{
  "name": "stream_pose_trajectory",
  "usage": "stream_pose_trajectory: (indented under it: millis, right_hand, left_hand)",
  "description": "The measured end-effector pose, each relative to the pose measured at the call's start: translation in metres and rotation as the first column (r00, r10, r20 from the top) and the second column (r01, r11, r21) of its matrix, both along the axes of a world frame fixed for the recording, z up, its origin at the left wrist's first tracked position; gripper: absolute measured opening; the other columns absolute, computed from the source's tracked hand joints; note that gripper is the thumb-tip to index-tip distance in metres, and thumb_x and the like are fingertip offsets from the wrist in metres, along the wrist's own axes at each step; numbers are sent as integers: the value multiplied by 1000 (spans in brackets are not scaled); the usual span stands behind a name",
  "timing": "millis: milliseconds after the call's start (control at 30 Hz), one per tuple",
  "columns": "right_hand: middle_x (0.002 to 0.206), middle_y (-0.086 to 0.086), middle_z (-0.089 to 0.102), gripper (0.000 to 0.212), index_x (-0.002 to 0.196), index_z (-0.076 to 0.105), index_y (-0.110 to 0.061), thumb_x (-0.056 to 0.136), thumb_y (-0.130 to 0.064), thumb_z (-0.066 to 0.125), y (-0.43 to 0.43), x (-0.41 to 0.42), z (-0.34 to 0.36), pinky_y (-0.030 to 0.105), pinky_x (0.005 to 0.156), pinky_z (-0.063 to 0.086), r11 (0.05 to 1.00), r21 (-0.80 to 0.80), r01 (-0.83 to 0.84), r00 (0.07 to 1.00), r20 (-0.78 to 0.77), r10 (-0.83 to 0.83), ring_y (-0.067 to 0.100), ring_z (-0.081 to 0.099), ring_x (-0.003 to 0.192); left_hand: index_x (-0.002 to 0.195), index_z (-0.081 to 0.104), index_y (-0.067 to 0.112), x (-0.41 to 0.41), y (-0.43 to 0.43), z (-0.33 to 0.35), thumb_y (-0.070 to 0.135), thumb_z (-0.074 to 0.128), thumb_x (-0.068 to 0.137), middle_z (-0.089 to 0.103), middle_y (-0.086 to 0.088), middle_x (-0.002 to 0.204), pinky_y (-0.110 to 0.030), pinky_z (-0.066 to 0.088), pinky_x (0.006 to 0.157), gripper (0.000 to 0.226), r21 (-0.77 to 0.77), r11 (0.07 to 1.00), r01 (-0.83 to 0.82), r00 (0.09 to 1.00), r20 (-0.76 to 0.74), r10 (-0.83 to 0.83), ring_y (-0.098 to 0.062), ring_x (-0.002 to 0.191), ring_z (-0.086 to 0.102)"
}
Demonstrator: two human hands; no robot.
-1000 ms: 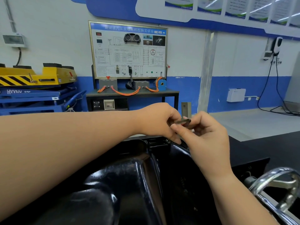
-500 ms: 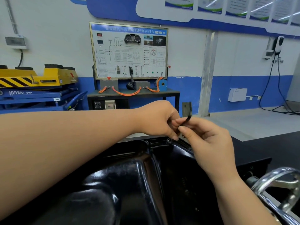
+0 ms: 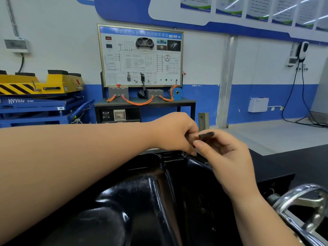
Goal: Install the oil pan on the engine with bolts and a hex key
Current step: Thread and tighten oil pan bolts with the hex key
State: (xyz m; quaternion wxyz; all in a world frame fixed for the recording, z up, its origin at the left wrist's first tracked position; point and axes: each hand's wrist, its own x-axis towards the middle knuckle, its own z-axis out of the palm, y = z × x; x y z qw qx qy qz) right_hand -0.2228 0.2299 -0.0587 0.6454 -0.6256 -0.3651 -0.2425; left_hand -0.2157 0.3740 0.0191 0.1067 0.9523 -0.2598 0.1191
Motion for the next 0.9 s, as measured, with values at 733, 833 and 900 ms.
stream_pose_trajectory:
  millis: [733,833,900]
  right_hand:
    - [84,-10,70,29,82,67,-32,81,-4,70,0,3,0,16,74,52,999,-9,36,999,4,-36,5,65,82]
    - [101,-11,72,33,103,67,-33,87,-5,62,1,0,-1,18,85,51,999,-47,-5,1000,16,6,9,66,100]
    - [98,-15,72,34,100,69,-36,86,-5,62,2,0,0,16,84,50,997,-56,61,997,53,-58,6,67,98]
  left_hand:
    - [52,46,24,1,-1,2,24,76,74,40,11,45,-11,31,46,37,54,998,-31,999,40,29,0,45,44]
    - [56,46,17,3,-1,2,25,74,74,43,6,52,-16,28,45,35,97,994,-58,997,64,52,-9,48,40]
    - [60,51,16,3,0,2,26,75,74,49,2,57,-18,31,49,29,98,994,-45,998,41,41,-11,52,43]
